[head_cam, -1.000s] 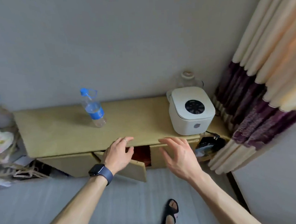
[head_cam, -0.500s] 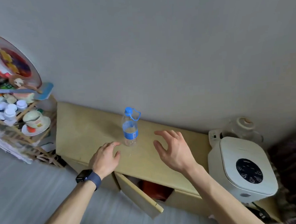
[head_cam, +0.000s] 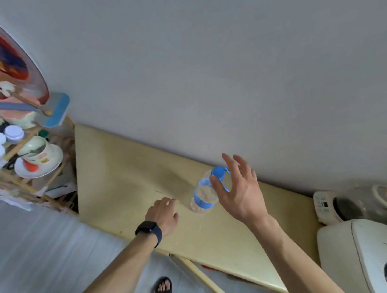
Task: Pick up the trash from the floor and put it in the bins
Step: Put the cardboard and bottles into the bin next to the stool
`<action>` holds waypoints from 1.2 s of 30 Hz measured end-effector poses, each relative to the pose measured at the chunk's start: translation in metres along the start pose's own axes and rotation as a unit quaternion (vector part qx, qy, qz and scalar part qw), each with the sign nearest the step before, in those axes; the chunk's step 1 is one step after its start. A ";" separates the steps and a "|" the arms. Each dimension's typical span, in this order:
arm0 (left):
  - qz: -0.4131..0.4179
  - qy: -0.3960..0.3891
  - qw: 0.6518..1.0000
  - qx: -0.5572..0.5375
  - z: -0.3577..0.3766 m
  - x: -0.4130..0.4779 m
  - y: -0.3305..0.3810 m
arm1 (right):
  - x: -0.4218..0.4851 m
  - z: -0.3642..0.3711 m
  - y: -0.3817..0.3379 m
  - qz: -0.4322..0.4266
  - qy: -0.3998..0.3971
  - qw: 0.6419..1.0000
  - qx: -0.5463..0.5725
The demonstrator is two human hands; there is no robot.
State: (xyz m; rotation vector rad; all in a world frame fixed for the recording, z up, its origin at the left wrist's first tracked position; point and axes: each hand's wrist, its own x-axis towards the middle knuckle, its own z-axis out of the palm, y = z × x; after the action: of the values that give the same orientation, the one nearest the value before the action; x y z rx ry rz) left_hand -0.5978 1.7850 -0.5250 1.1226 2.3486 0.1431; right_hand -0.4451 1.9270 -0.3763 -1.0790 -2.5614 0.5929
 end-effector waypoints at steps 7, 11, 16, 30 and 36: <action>-0.023 -0.128 0.991 0.026 0.050 0.041 -0.043 | 0.023 0.051 0.010 0.077 -0.044 0.995 -0.050; -0.029 -0.164 0.984 0.057 0.078 0.041 -0.057 | 0.017 0.063 0.019 0.100 -0.009 0.995 -0.024; -0.037 -0.200 0.978 0.042 0.075 0.049 -0.055 | -0.002 0.060 0.031 0.127 0.014 0.992 0.013; 0.473 -0.119 0.866 0.113 0.062 -0.077 0.170 | -0.281 -0.041 0.111 0.471 0.226 0.775 0.356; 0.580 -0.162 0.777 0.185 0.150 -0.203 0.267 | -0.485 -0.068 0.140 0.587 0.240 0.735 0.240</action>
State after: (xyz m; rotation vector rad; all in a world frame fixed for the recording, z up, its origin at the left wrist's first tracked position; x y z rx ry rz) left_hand -0.2325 1.7868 -0.4863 2.4209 1.0985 -0.0918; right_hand -0.0049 1.6789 -0.4381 -2.1663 -0.9303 0.9681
